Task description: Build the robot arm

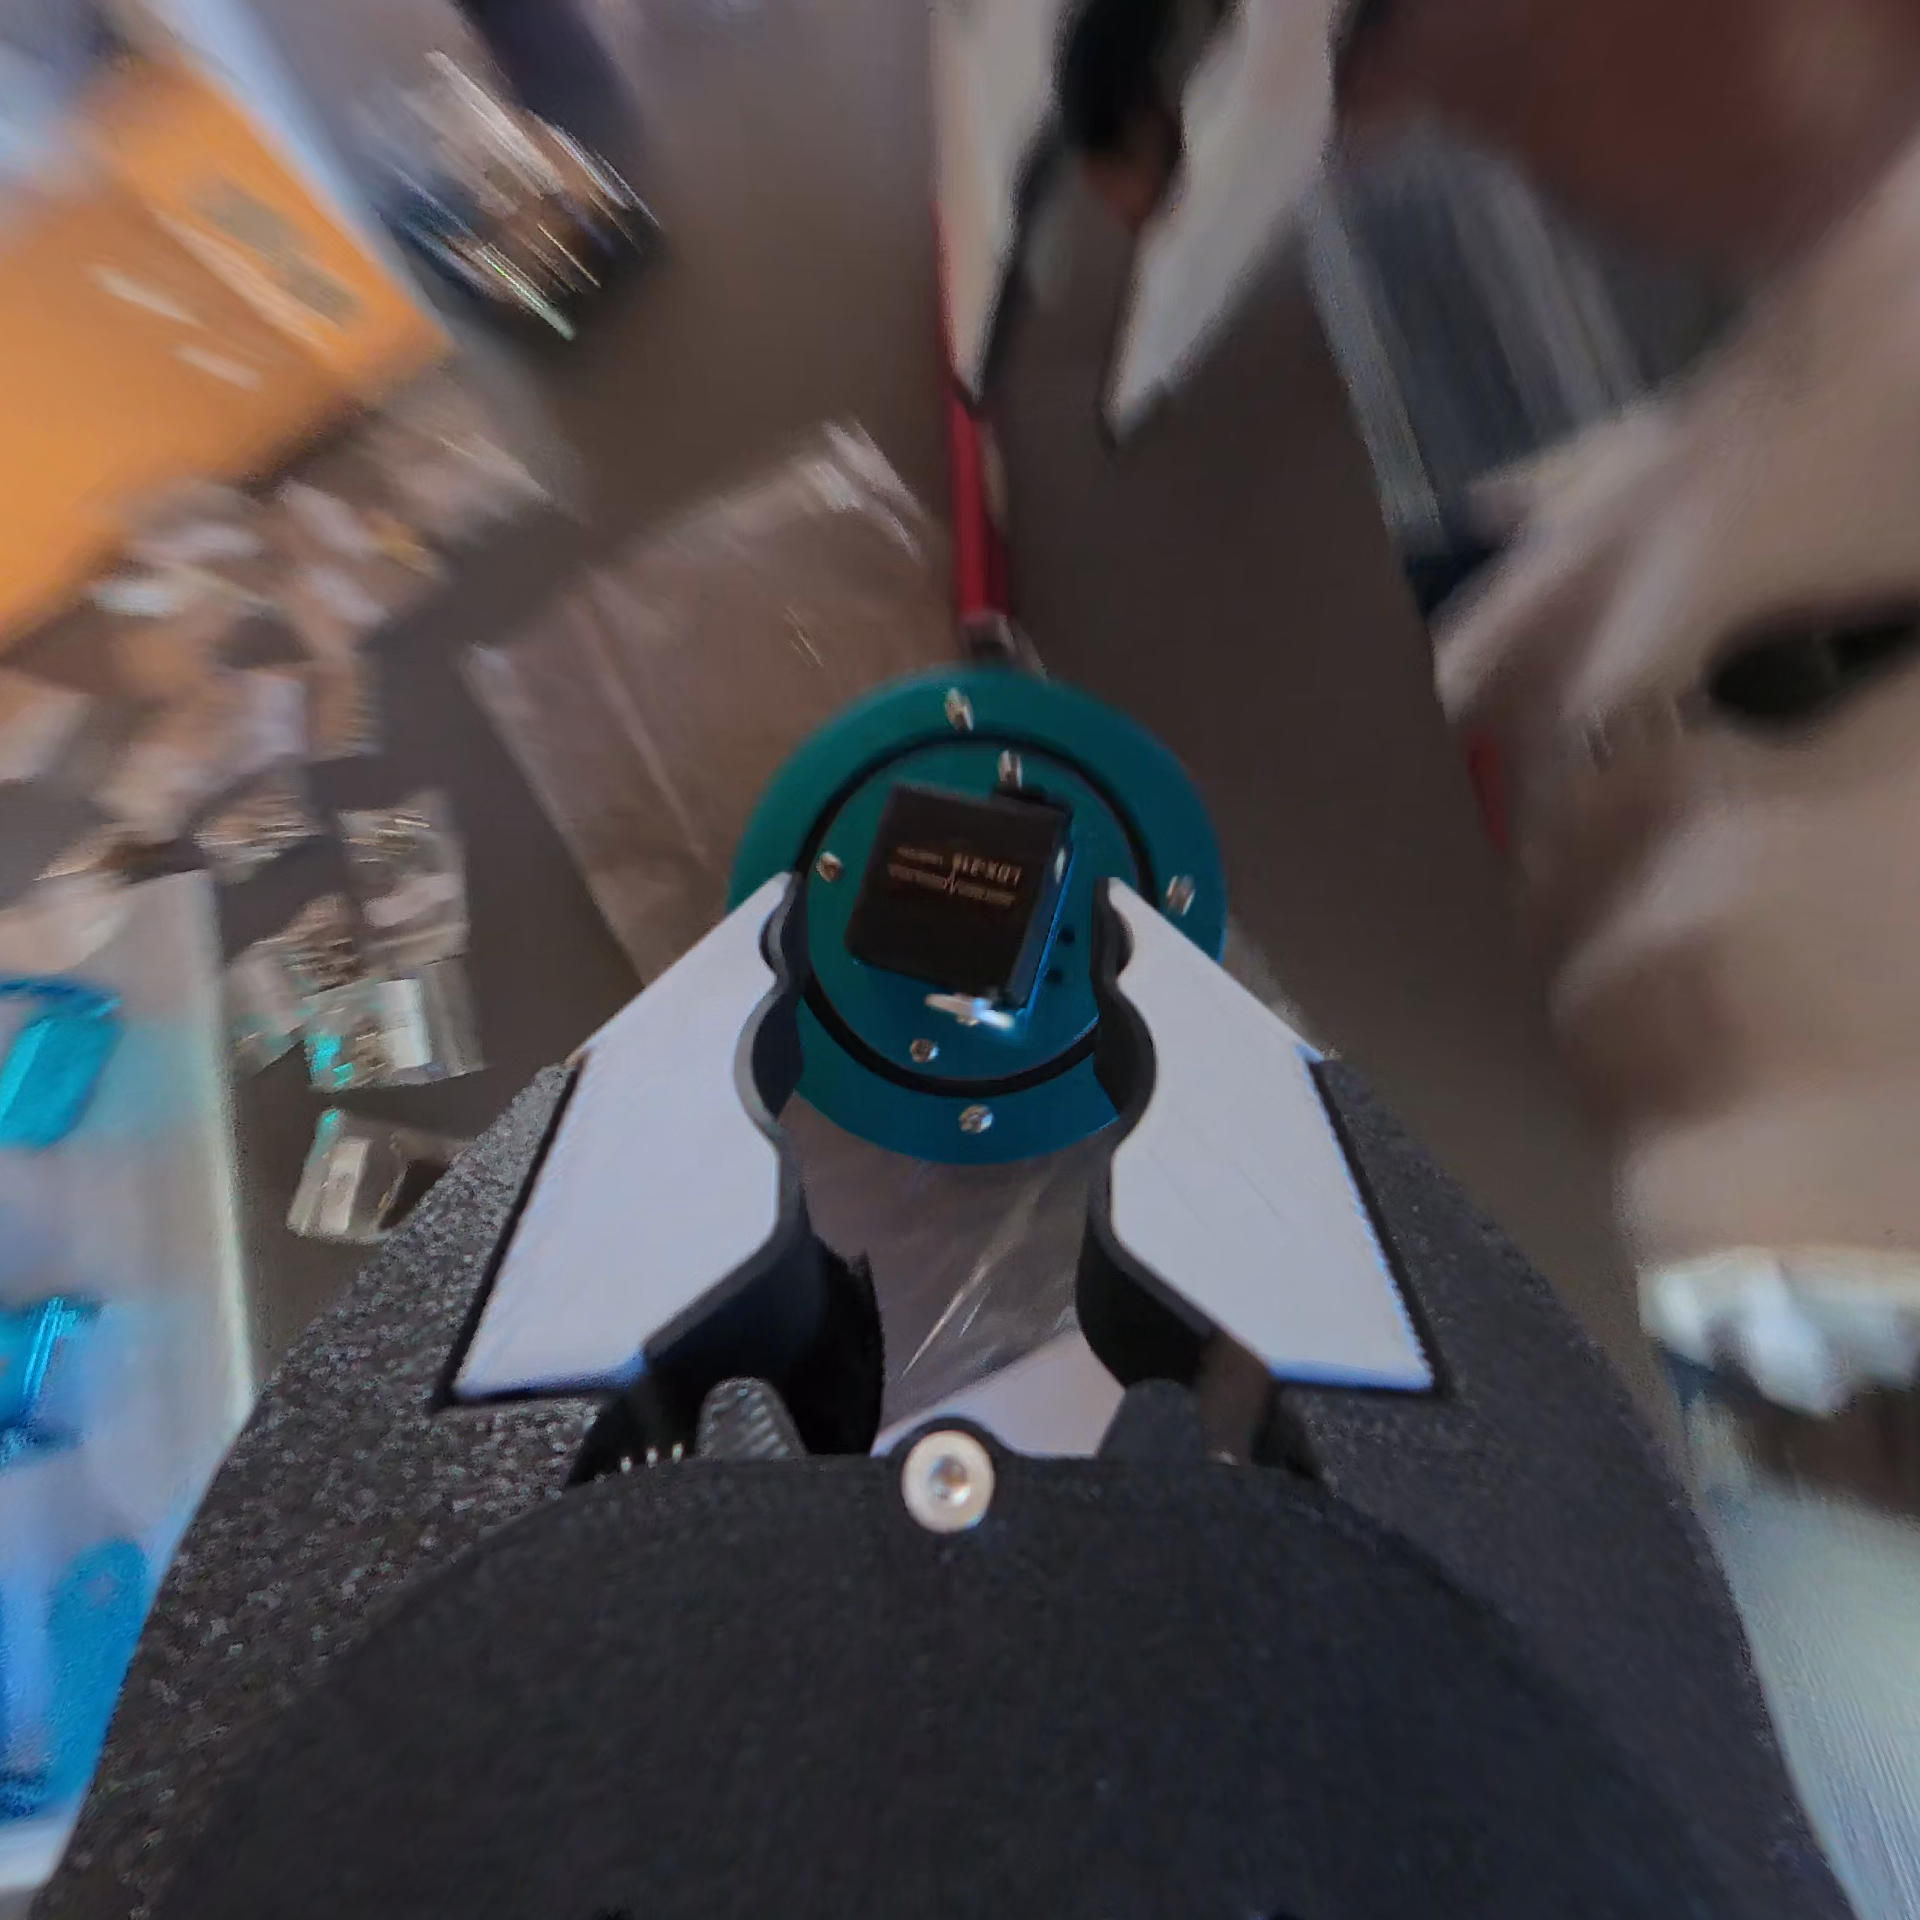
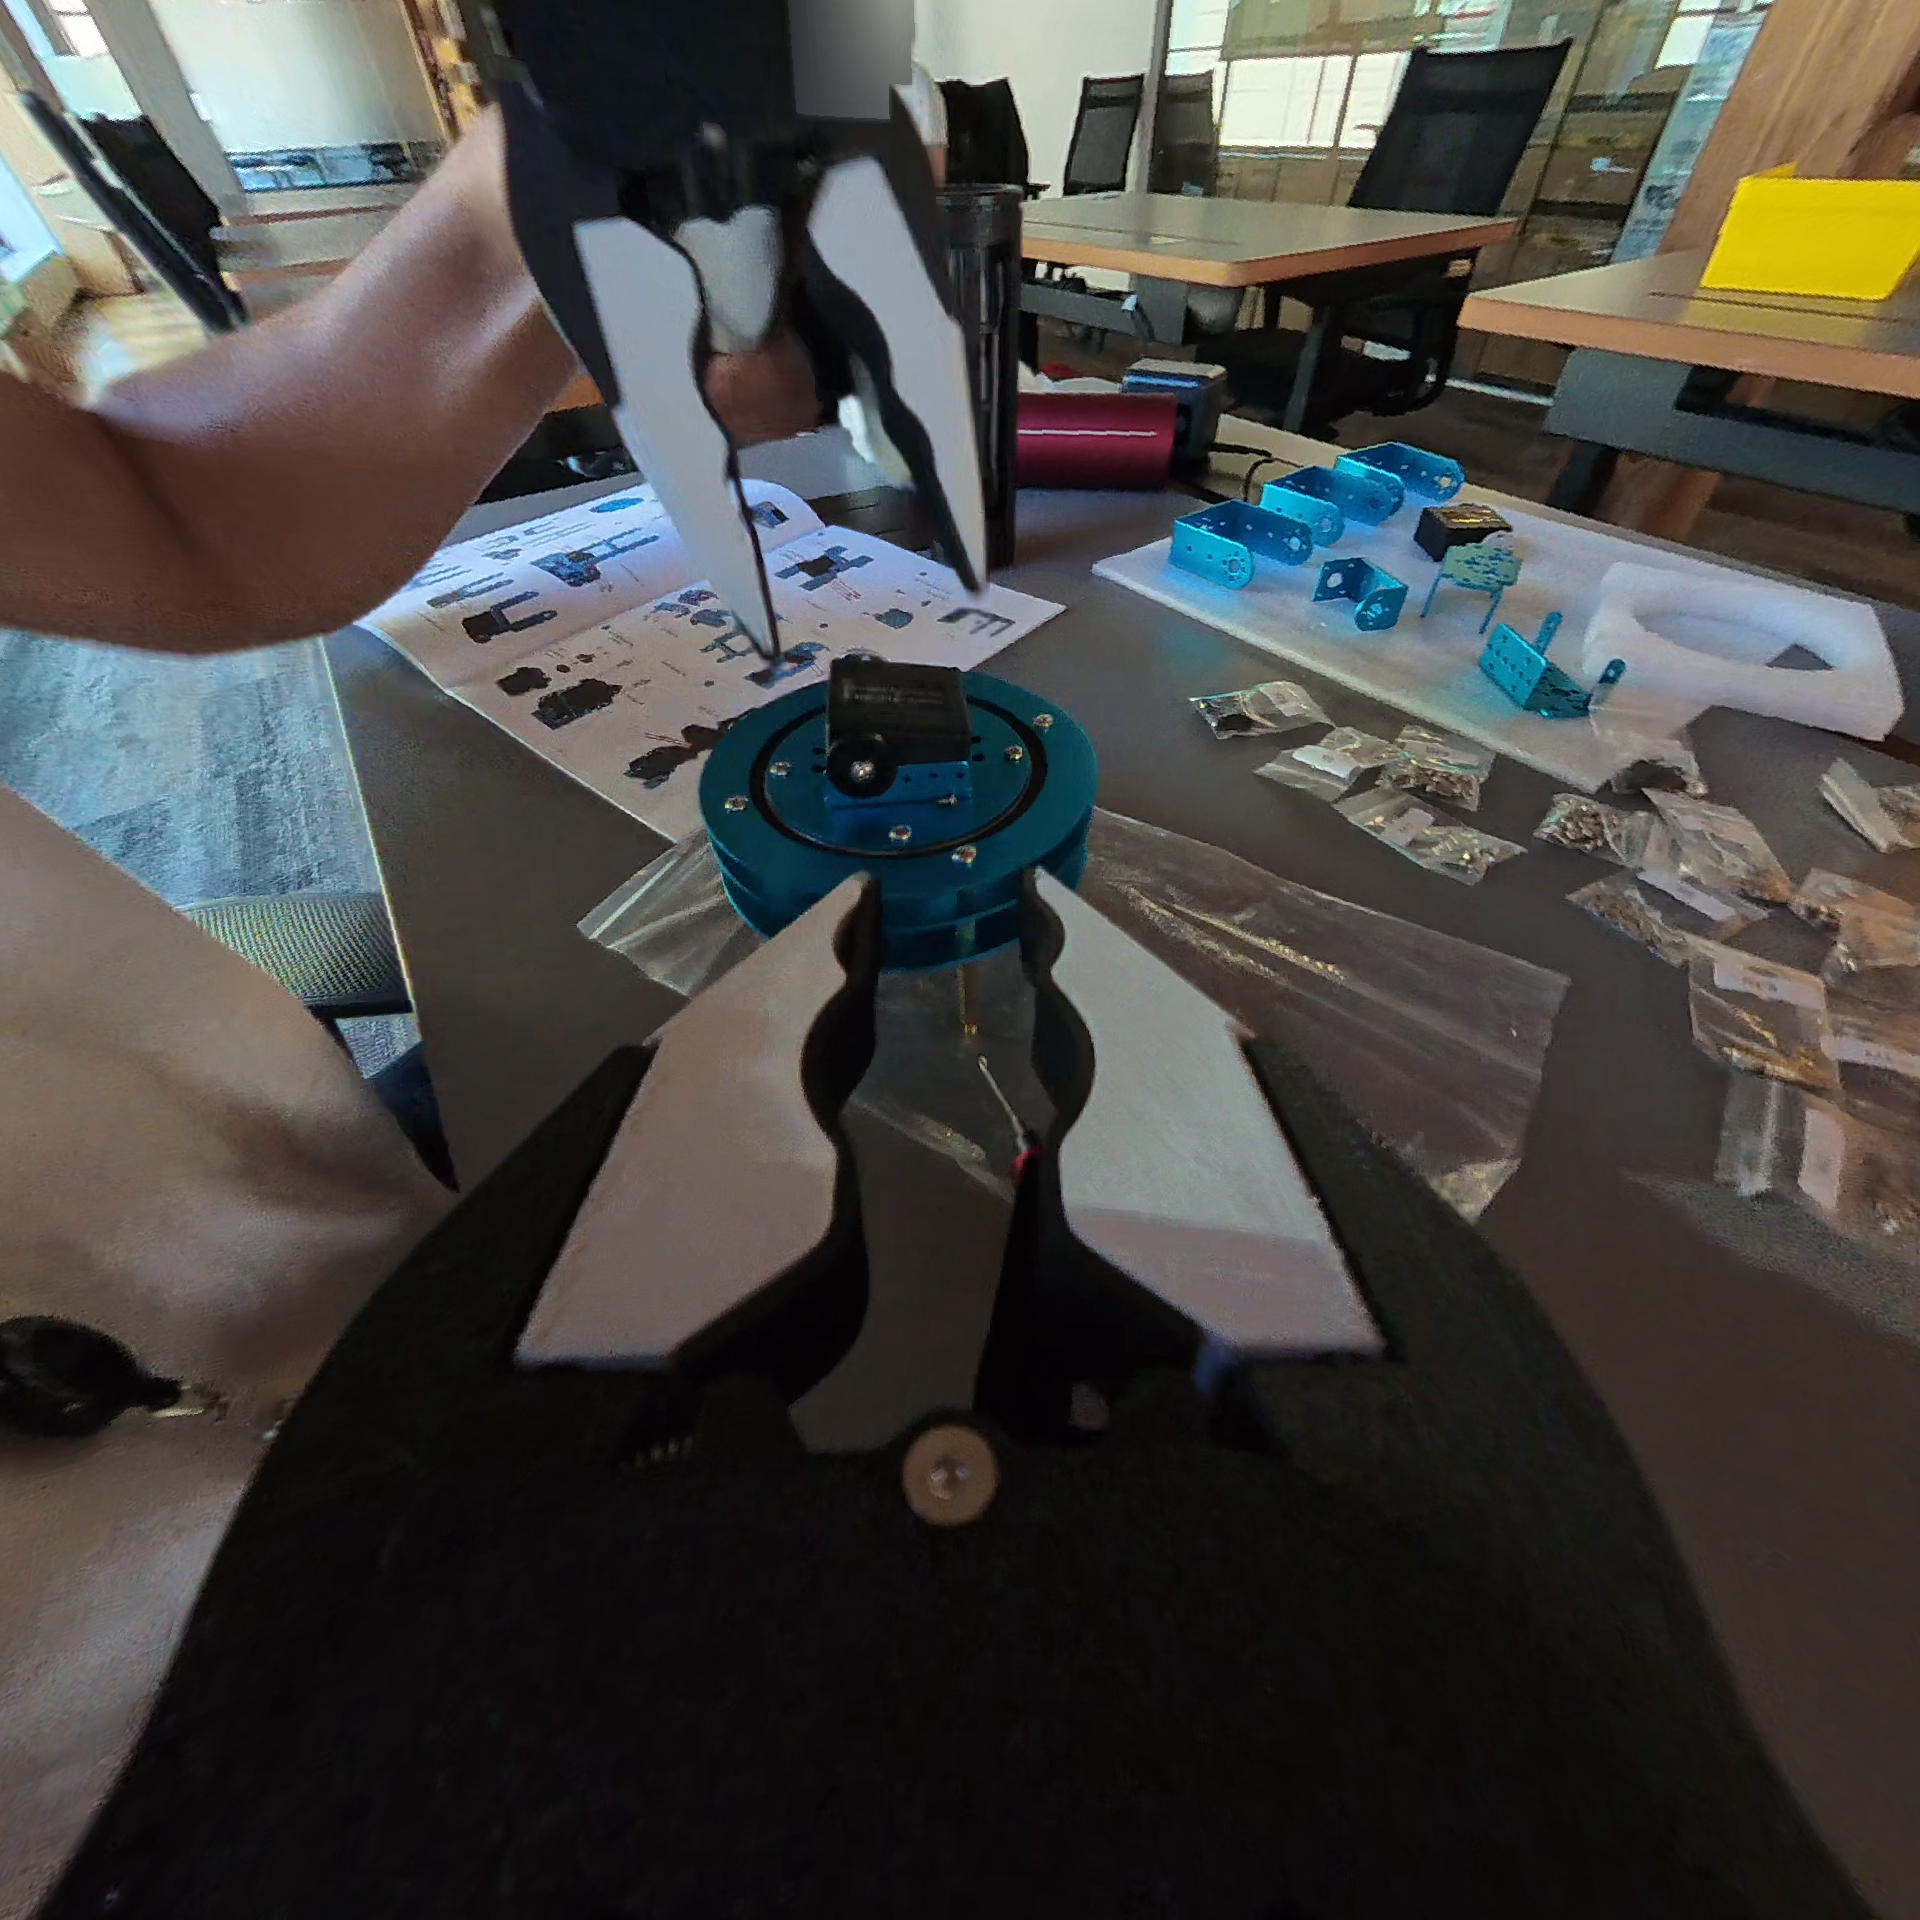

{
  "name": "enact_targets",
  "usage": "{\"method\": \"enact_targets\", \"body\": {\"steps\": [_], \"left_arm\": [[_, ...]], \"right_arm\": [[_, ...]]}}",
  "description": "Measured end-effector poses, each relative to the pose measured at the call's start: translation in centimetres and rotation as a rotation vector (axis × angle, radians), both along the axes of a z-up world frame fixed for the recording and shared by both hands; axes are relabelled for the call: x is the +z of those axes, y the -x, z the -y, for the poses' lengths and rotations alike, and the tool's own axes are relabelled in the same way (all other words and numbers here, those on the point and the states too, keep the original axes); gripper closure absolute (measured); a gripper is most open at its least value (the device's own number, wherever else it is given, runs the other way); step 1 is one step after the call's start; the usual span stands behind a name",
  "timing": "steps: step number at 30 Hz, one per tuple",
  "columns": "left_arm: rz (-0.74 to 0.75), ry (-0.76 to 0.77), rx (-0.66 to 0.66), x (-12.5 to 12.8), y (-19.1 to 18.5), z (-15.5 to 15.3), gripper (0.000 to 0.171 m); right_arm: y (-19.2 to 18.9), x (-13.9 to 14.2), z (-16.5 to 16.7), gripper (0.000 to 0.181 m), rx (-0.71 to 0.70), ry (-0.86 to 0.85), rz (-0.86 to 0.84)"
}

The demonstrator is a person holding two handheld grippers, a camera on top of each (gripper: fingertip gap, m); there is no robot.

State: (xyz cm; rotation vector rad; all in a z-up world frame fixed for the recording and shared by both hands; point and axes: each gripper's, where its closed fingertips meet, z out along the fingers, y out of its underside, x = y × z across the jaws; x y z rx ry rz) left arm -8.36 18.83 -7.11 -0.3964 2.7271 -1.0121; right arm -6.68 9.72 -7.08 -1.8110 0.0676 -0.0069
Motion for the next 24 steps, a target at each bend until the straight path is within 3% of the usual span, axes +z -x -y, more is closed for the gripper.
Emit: {"method": "enact_targets", "body": {"steps": [4,7,9,12,16,18,21,24], "left_arm": [[0.178,0.331,0.298,2.9,1.6,-1.9,0.126],[0.281,0.464,0.461,2.2,4.5,-3.0,0.131],[0.332,0.493,0.505,1.3,6.7,-2.8,0.135],[0.331,0.514,0.538,0.1,9.6,-2.0,0.135],[0.358,0.587,0.528,-0.2,12.2,-1.3,0.139],[0.326,0.675,0.512,0.3,13.0,-0.8,0.139],[0.260,0.853,0.467,0.6,14.7,-0.2,0.139],[0.220,0.965,0.441,0.7,15.9,0.0,0.139]], "right_arm": [[2.2,0.1,0.1,0.138,-0.004,0.044,0.019],[2.7,-1.0,-2.4,0.115,0.020,0.177,0.044],[2.5,-1.2,-4.8,0.111,0.045,0.259,0.038],[2.0,-1.2,-8.2,0.113,0.080,0.338,0.016],[2.0,-3.6,-9.6,0.119,0.108,0.504,-0.057],[1.4,-3.3,-9.8,0.137,0.086,0.497,-0.048],[1.2,-2.7,-9.8,0.137,0.070,0.479,-0.065],[1.0,-2.9,-9.8,0.137,0.048,0.501,0.022]]}}
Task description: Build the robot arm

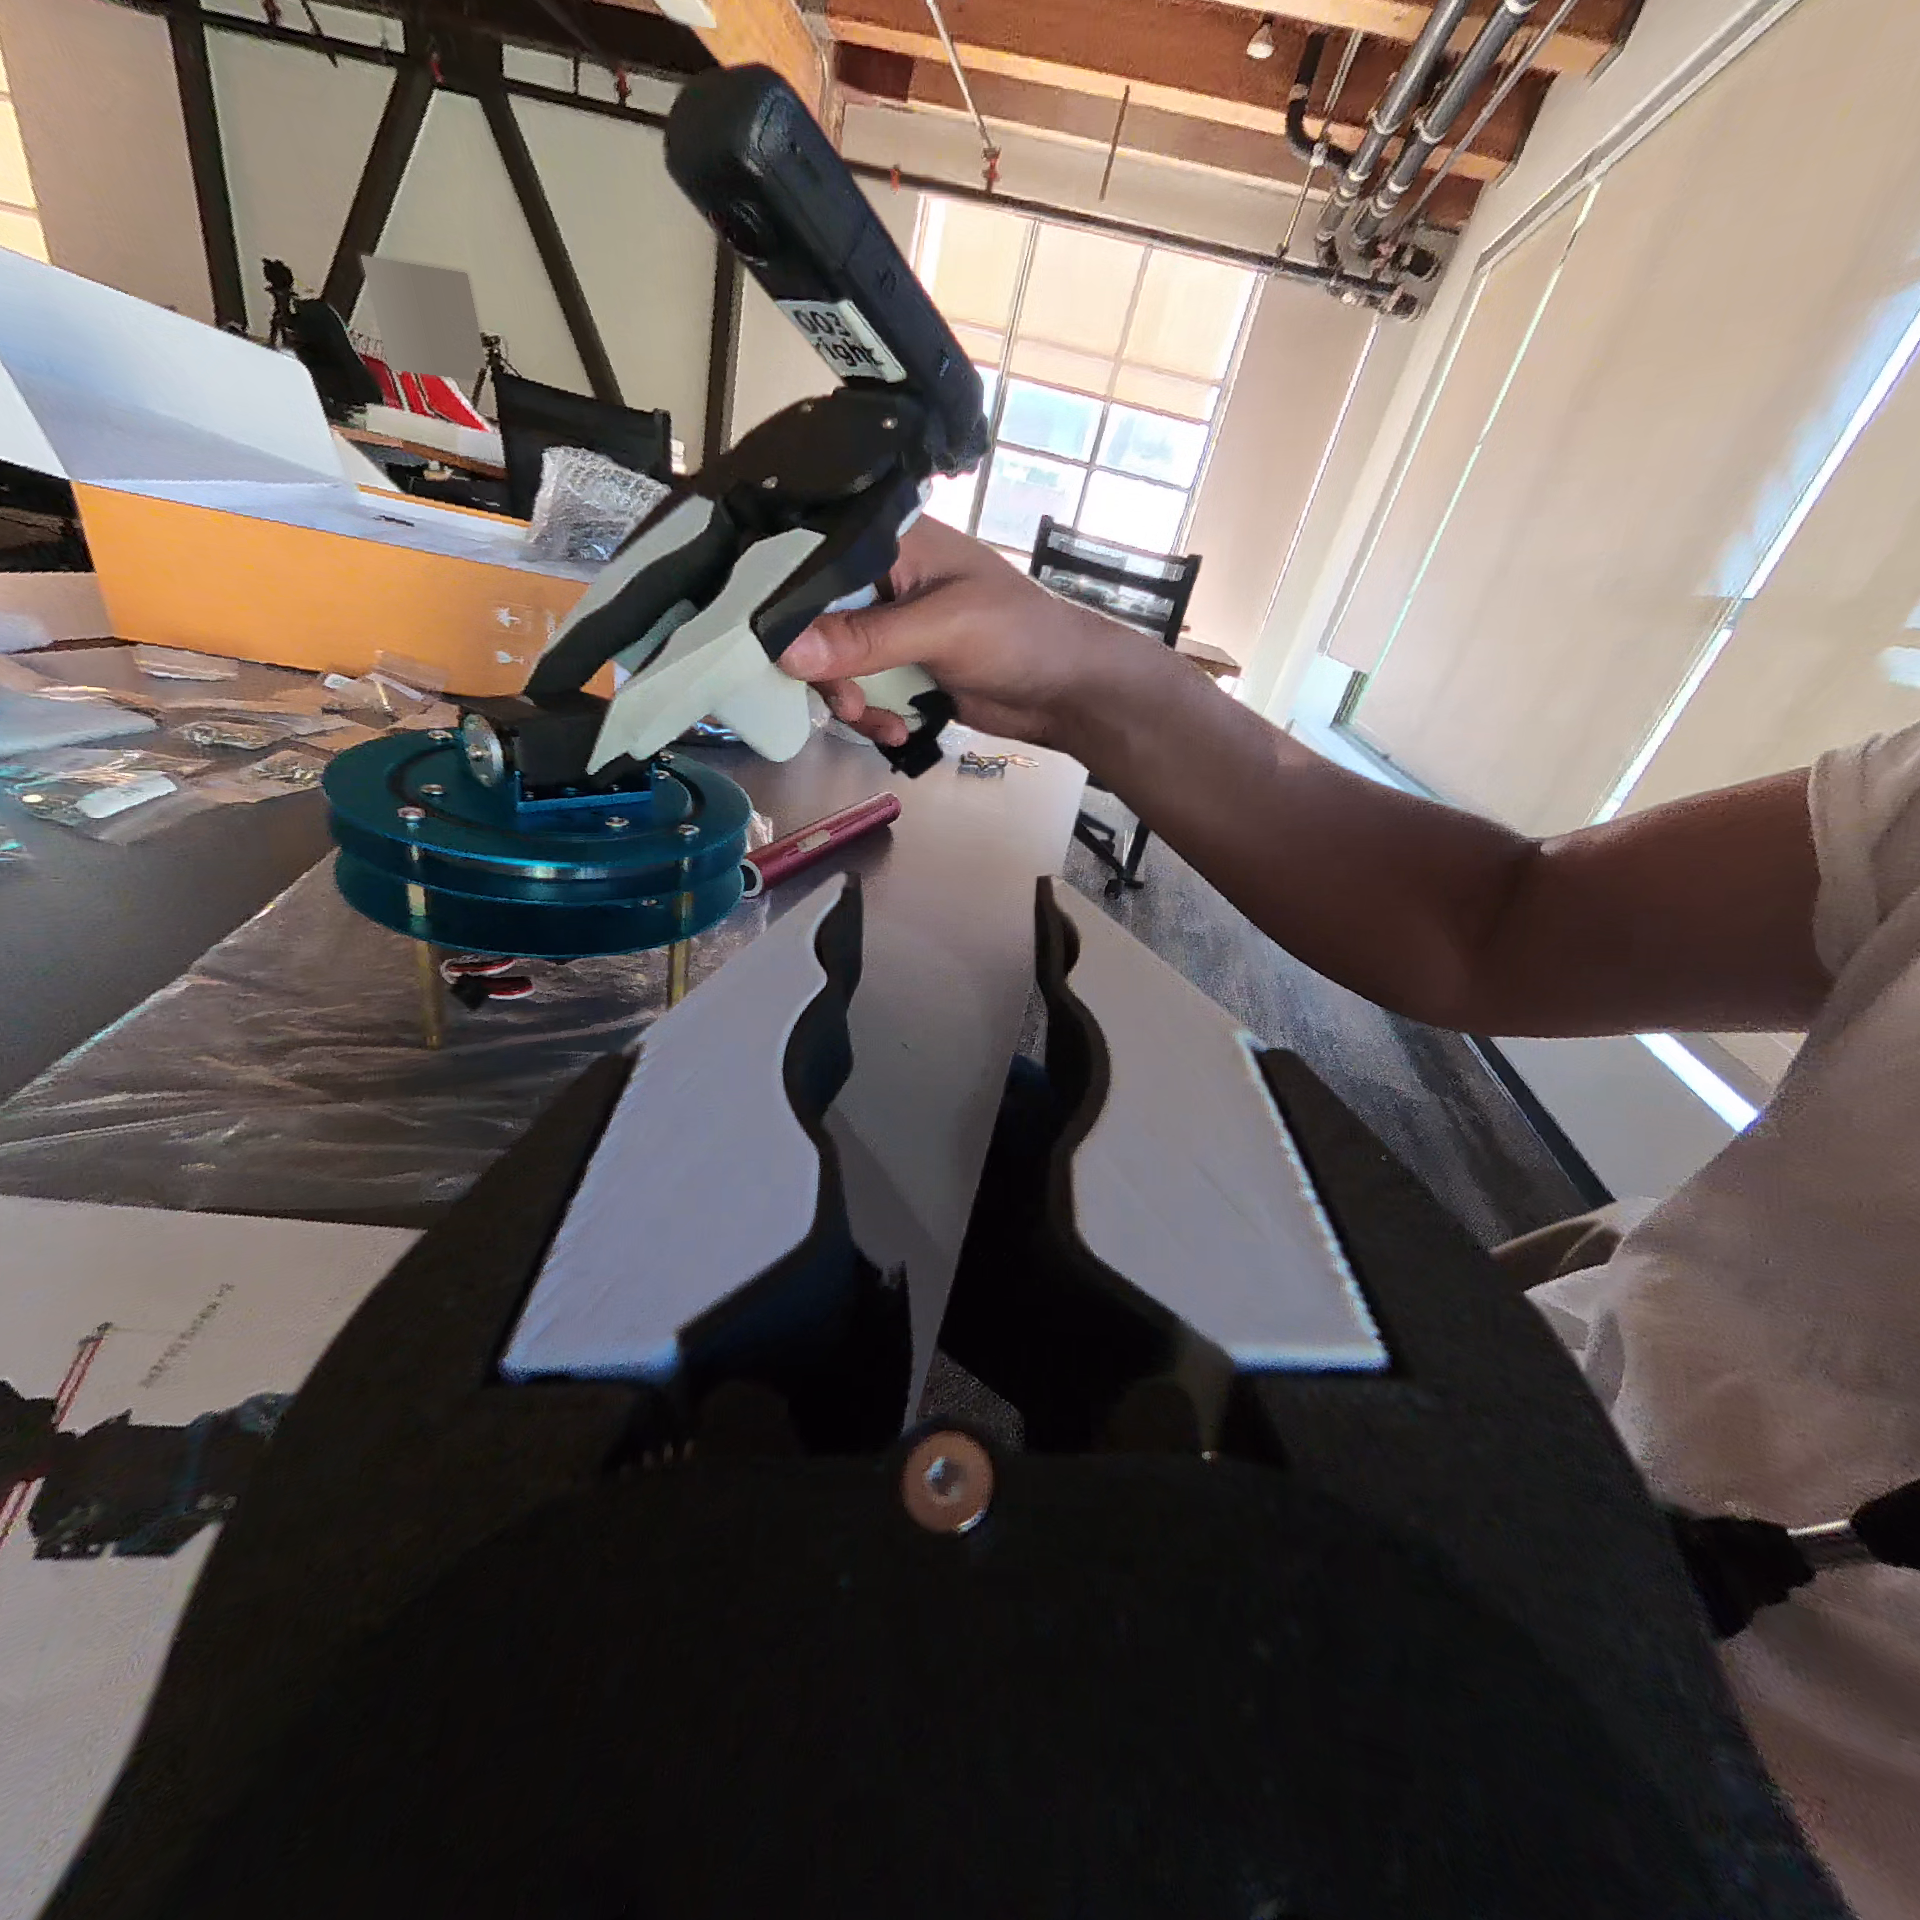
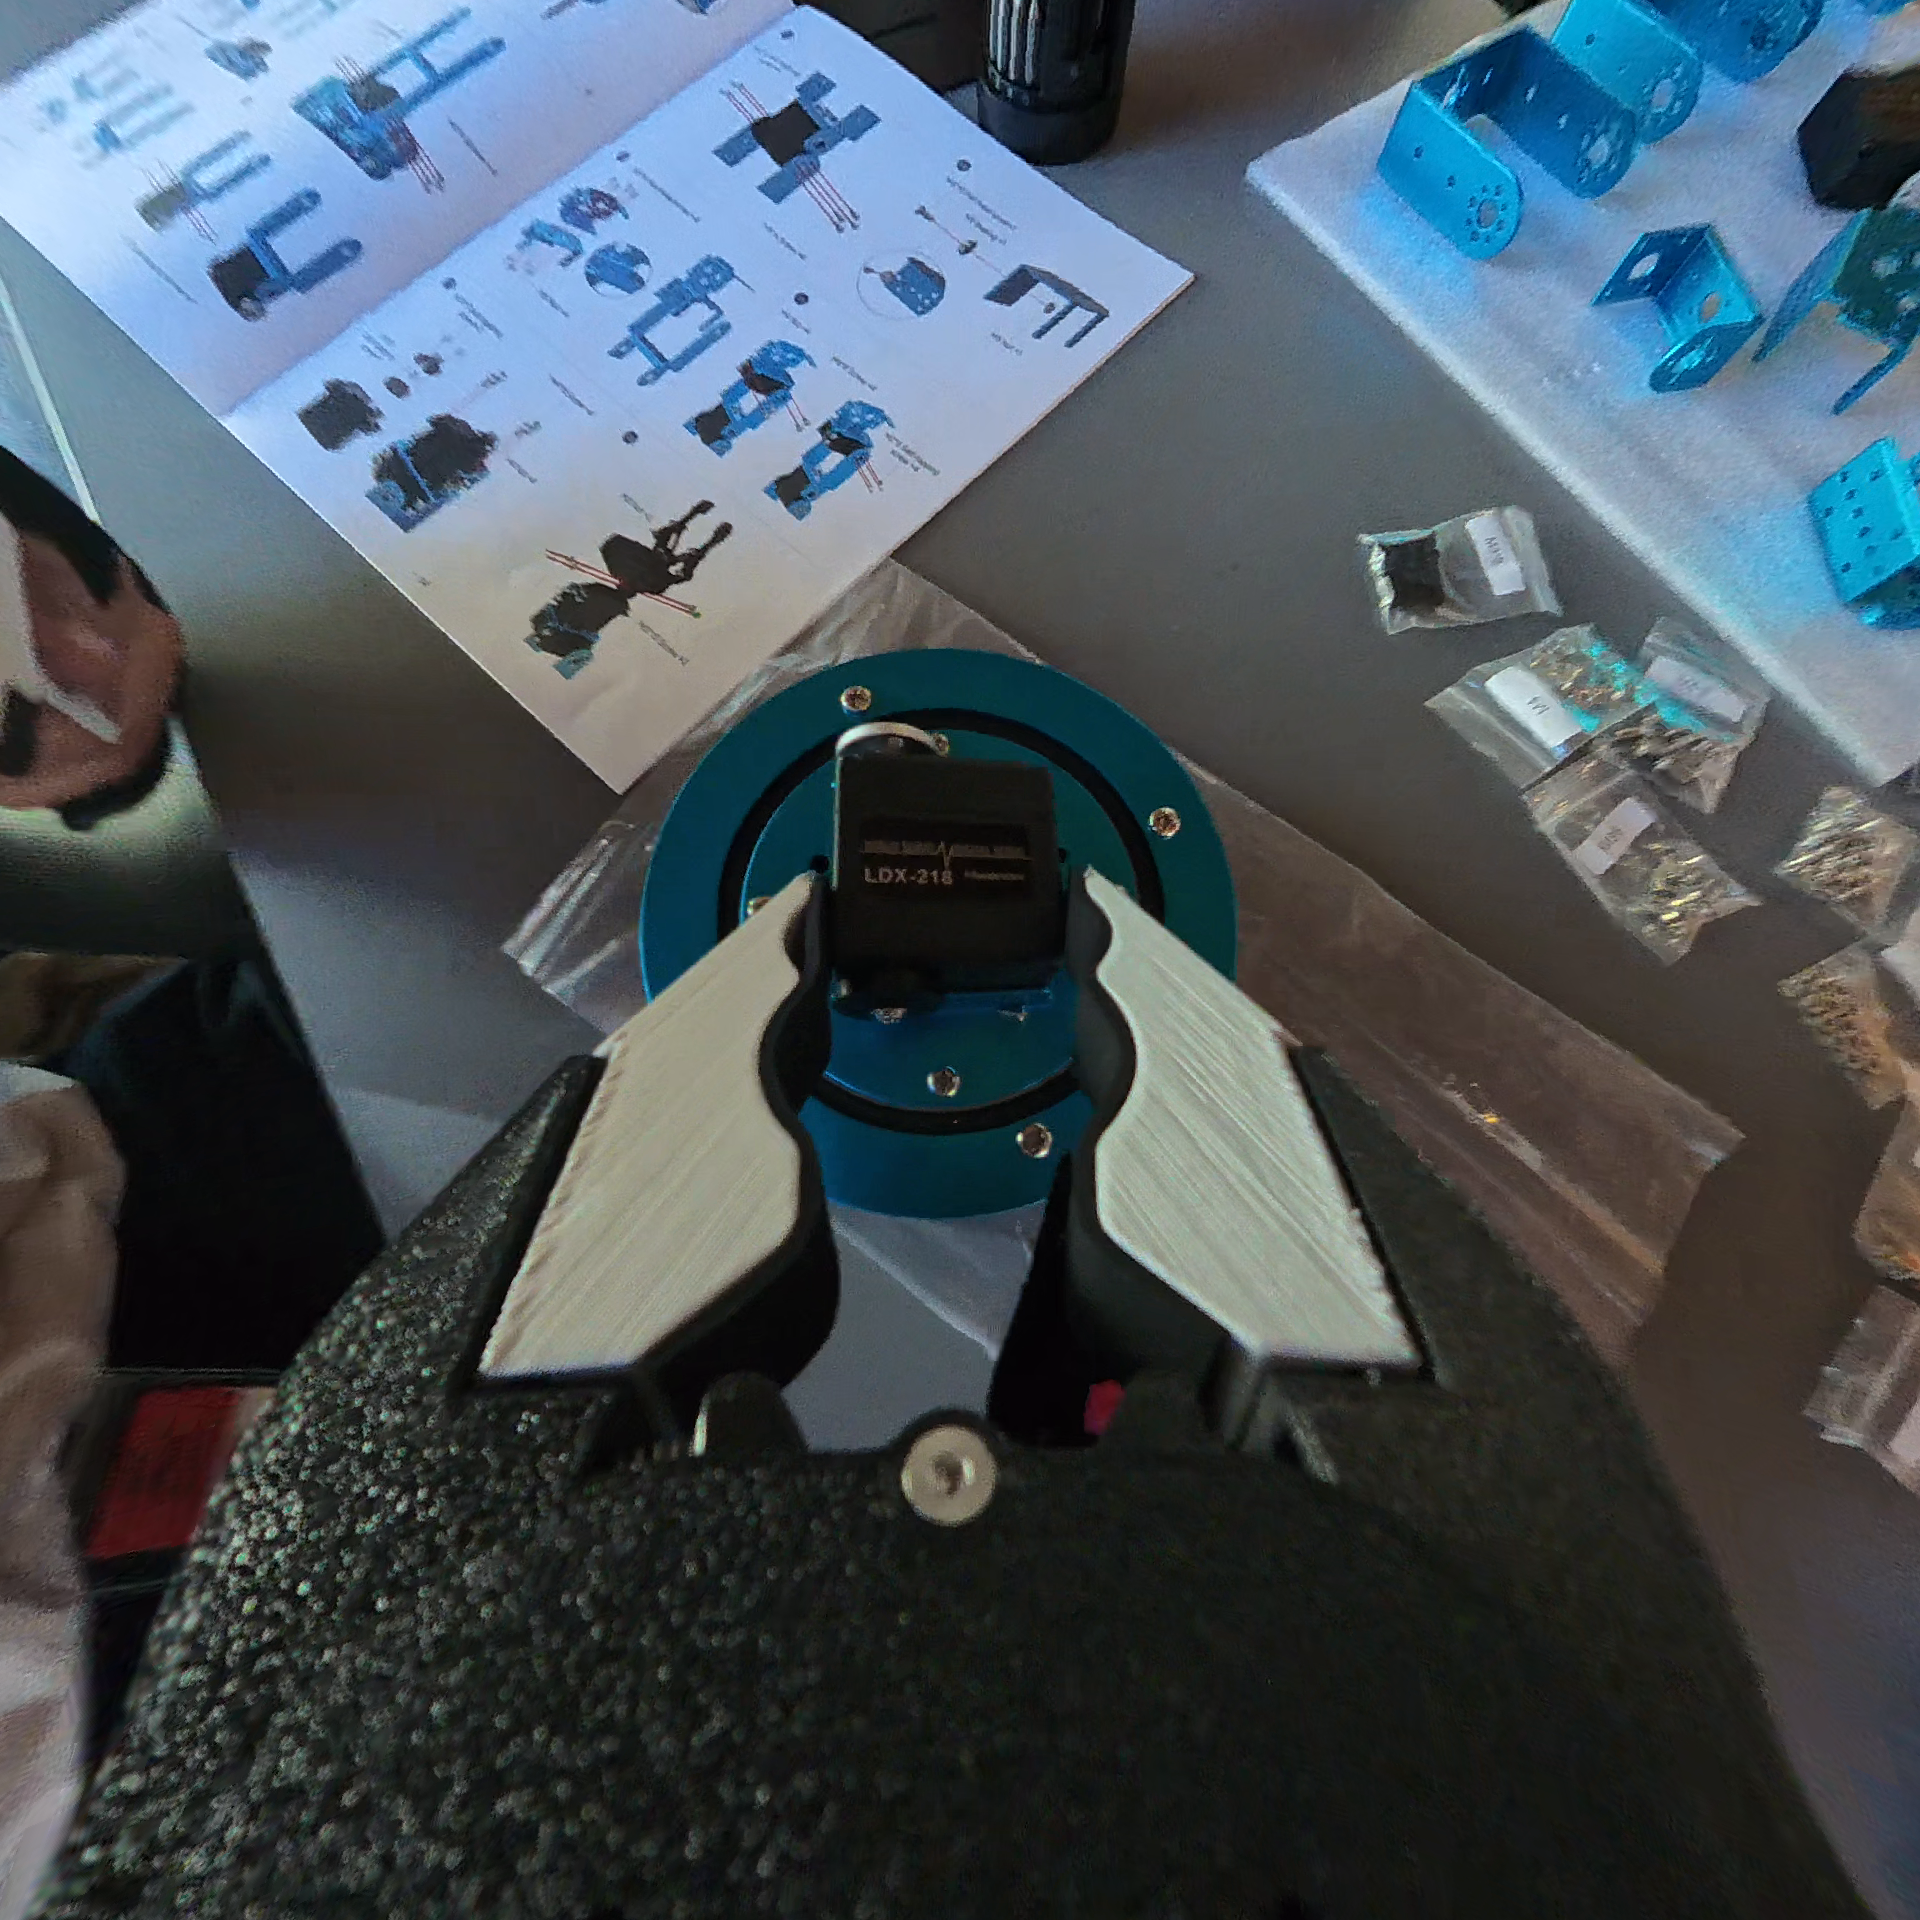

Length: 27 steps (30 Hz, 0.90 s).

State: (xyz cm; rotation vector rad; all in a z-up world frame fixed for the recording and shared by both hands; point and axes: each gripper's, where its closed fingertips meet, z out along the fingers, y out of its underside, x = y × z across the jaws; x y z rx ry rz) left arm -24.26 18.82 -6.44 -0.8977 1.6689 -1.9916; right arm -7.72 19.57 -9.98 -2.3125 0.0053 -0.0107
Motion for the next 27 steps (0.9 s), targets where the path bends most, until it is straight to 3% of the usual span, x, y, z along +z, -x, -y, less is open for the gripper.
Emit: {"method": "enact_targets", "body": {"steps": [5,18,27], "left_arm": [[0.044,-0.112,0.054,-0.7,0.8,-0.4,0.139],[0.020,-0.147,0.097,-1.6,1.6,-2.0,0.139],[0.013,-0.167,0.079,-1.9,1.7,-1.4,0.139]], "right_arm": [[-0.2,0.3,0.1,0.137,0.010,0.019,0.269],[-0.2,0.9,-0.1,0.138,0.038,0.048,0.511],[0.1,0.5,0.3,0.138,0.047,0.133,0.278]]}}
